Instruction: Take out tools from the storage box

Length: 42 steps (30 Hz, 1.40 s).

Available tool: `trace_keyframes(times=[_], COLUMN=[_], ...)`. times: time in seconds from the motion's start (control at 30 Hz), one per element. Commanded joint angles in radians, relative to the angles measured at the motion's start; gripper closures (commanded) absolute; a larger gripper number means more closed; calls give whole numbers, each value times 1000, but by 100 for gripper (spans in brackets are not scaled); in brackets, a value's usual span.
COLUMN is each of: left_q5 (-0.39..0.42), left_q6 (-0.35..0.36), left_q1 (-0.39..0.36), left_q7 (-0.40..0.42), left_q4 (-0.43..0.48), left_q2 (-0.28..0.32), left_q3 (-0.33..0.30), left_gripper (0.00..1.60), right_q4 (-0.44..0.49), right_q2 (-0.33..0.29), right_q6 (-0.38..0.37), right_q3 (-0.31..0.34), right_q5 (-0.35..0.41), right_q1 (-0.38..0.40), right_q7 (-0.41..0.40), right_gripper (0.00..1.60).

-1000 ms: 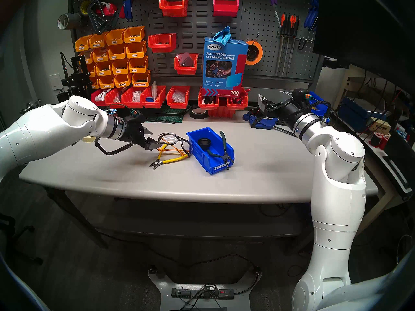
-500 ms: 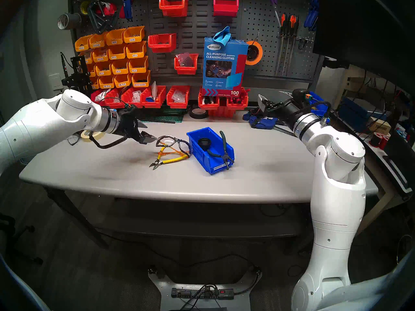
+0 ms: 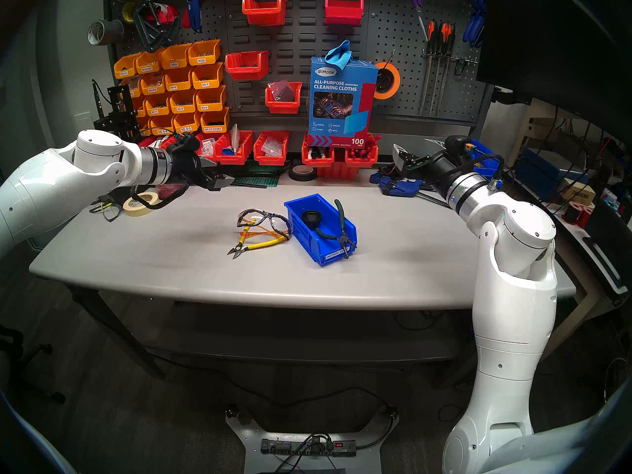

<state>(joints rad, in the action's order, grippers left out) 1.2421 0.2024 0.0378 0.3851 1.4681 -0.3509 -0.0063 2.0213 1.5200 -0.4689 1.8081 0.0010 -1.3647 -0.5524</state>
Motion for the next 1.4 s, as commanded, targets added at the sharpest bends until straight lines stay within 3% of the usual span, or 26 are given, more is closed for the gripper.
trace_keyframes(times=[0.0, 0.27, 0.5, 0.53, 0.57, 0.7, 0.87, 1.37], left_q5=[118, 206, 277, 280, 291, 306, 307, 183], left_q6=[-85, -192, -296, -287, -335, -383, -448, -685], left_q1=[42, 130, 201, 205, 217, 236, 252, 300], left_q7=[-98, -229, -355, -347, -399, -461, -545, -840], left_q4=[67, 164, 213, 211, 222, 232, 246, 339], left_q2=[112, 175, 202, 204, 208, 216, 225, 240], left_q3=[-29, 14, 77, 82, 95, 119, 139, 178], left_gripper=[0, 0, 0, 0, 0, 0, 0, 0], right_q4=[12, 11, 11, 11, 11, 11, 12, 12], right_q2=[0, 3, 5, 5, 6, 7, 9, 14], right_q6=[3, 3, 3, 3, 3, 3, 3, 3], right_q3=[-2, 0, 2, 2, 2, 3, 3, 6], right_q5=[2, -2, -4, -5, -5, -7, -9, -15], right_q1=[13, 13, 13, 13, 13, 14, 14, 16], right_q7=[-1, -4, -7, -7, -7, -9, -11, -16], right_gripper=[0, 0, 0, 0, 0, 0, 0, 0])
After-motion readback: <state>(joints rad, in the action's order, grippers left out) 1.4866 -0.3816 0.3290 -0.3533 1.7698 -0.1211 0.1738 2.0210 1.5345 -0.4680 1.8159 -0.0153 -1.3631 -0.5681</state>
